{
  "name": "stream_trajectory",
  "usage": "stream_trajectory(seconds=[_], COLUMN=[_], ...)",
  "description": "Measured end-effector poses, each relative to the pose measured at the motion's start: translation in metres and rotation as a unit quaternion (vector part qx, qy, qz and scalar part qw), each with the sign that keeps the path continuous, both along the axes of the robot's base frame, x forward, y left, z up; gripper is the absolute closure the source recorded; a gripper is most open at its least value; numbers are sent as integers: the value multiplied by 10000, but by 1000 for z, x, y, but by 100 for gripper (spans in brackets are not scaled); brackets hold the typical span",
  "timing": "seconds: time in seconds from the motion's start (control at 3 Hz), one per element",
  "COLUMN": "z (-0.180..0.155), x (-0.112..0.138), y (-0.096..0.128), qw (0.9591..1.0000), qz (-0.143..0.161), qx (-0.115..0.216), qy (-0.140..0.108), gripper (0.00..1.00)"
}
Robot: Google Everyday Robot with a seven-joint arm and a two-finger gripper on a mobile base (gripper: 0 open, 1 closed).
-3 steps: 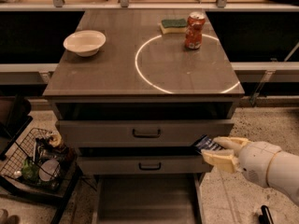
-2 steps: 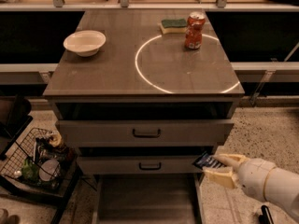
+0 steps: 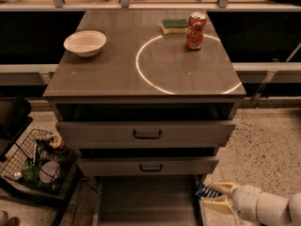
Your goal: Place rxbar blueberry into bottom drawer
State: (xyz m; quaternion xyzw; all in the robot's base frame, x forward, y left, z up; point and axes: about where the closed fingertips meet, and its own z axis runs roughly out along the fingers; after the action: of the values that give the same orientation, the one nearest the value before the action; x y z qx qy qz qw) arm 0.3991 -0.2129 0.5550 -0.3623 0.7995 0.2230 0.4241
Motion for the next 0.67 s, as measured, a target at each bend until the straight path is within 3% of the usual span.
stream_trajectory(seconds=[0.33, 0.67], z=[-54, -54], x=[-6, -6], y=[12, 12], qw=[9991, 9991], qz=[324, 325], qx=[101, 101], qy=[270, 270], gripper=[100, 100])
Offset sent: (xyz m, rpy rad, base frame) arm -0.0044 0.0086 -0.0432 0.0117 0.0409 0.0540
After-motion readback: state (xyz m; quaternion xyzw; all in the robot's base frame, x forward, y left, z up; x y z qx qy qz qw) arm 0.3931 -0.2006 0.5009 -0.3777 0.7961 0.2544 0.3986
